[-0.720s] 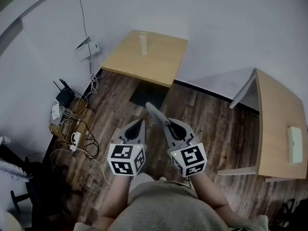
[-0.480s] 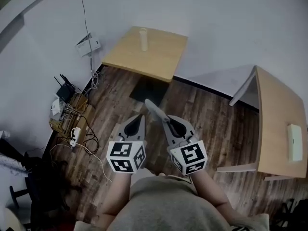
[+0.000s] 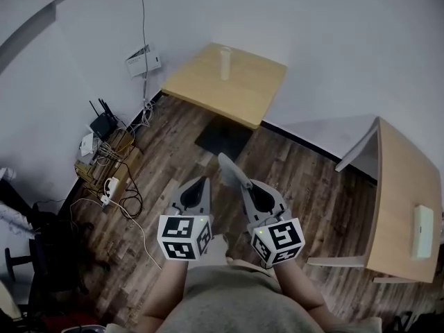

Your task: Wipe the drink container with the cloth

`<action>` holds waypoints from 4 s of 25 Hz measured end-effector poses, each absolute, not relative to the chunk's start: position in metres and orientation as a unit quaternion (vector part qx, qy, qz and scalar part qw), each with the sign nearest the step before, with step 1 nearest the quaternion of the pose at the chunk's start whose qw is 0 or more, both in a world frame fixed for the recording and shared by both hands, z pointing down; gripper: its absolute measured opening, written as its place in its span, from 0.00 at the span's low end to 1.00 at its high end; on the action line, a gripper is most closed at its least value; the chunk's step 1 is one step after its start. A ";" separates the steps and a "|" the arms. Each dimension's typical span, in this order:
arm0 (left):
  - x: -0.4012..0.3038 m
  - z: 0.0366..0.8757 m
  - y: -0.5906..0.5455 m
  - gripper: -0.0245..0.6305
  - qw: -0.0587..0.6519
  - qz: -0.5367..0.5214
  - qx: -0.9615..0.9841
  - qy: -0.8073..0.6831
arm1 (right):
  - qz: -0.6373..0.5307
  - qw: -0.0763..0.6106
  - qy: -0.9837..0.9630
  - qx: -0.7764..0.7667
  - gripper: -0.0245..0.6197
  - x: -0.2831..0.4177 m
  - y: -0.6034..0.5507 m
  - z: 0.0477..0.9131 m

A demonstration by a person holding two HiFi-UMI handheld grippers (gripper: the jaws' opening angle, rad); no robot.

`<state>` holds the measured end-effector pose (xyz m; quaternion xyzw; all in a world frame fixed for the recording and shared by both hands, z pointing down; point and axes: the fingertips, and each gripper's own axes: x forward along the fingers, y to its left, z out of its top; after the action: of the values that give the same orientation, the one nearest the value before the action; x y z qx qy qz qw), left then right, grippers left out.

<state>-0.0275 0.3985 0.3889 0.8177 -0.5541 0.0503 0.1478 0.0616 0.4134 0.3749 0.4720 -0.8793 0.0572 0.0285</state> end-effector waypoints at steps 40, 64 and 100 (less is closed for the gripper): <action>-0.115 0.399 0.039 0.04 0.191 0.053 0.854 -0.481 | 0.061 0.026 -0.851 0.521 0.06 -0.031 0.066 0.370; -0.063 0.415 -0.127 0.04 0.225 0.027 0.817 -0.530 | 0.074 0.034 -0.861 0.502 0.06 0.056 -0.127 0.377; -0.047 0.476 -0.231 0.04 0.289 0.057 0.795 -0.530 | 0.041 0.206 -0.903 0.375 0.06 0.070 -0.310 0.469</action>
<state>-0.0474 -0.2309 0.4757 0.7951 -0.5303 0.0572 0.2888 0.0704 -0.3099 0.4691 0.3748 -0.9029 0.0412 0.2065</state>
